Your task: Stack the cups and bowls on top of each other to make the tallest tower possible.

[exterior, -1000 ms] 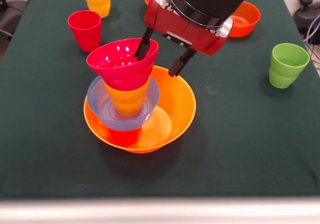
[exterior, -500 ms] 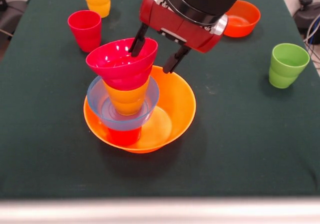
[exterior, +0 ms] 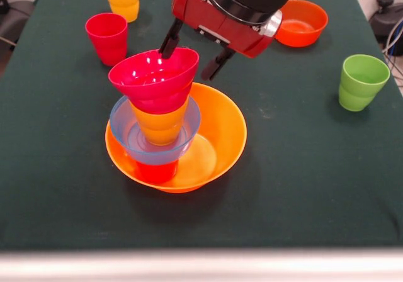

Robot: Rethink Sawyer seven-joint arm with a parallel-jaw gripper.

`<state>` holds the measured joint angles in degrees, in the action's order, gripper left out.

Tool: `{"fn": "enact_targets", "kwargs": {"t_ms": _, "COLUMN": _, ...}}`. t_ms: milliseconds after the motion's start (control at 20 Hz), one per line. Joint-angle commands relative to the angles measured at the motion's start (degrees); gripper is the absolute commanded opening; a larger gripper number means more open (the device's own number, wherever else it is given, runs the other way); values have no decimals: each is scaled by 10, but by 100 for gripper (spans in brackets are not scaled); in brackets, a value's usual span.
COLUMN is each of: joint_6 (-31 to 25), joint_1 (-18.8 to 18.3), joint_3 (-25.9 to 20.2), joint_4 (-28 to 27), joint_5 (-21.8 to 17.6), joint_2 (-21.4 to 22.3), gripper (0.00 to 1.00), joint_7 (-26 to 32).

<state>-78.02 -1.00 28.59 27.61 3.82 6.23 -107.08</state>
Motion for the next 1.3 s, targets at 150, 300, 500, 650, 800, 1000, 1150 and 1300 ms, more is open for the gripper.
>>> {"fn": "enact_targets", "kwargs": {"t_ms": 150, "joint_6": -92, "joint_1": 7, "joint_3": -19, "joint_4": 14, "joint_5": 16, "joint_2": 20, "gripper": 100, "joint_7": -86}}
{"fn": "enact_targets", "kwargs": {"t_ms": 300, "joint_6": -100, "joint_1": 6, "joint_3": -22, "joint_4": 22, "joint_5": 18, "joint_2": 26, "gripper": 100, "joint_7": -84}}
{"fn": "enact_targets", "kwargs": {"t_ms": 500, "joint_6": -97, "joint_1": 5, "joint_3": -29, "joint_4": 31, "joint_5": 22, "joint_2": 31, "gripper": 100, "joint_7": -87}}
{"fn": "enact_targets", "kwargs": {"t_ms": 650, "joint_6": -87, "joint_1": 4, "joint_3": -32, "joint_4": 34, "joint_5": 24, "joint_2": 30, "gripper": 100, "joint_7": -86}}
{"fn": "enact_targets", "kwargs": {"t_ms": 800, "joint_6": -34, "joint_1": -1, "joint_3": -45, "joint_4": 44, "joint_5": 22, "joint_2": 26, "gripper": 100, "joint_7": -74}}
{"fn": "enact_targets", "kwargs": {"t_ms": 1000, "joint_6": -2, "joint_1": -7, "joint_3": -53, "joint_4": 43, "joint_5": 24, "joint_2": 14, "gripper": 100, "joint_7": -68}}
{"fn": "enact_targets", "kwargs": {"t_ms": 1150, "joint_6": 7, "joint_1": -9, "joint_3": -54, "joint_4": 41, "joint_5": 24, "joint_2": 9, "gripper": 100, "joint_7": -68}}
{"fn": "enact_targets", "kwargs": {"t_ms": 1300, "joint_6": 19, "joint_1": -11, "joint_3": -57, "joint_4": 45, "joint_5": 25, "joint_2": 6, "gripper": 100, "joint_7": -65}}
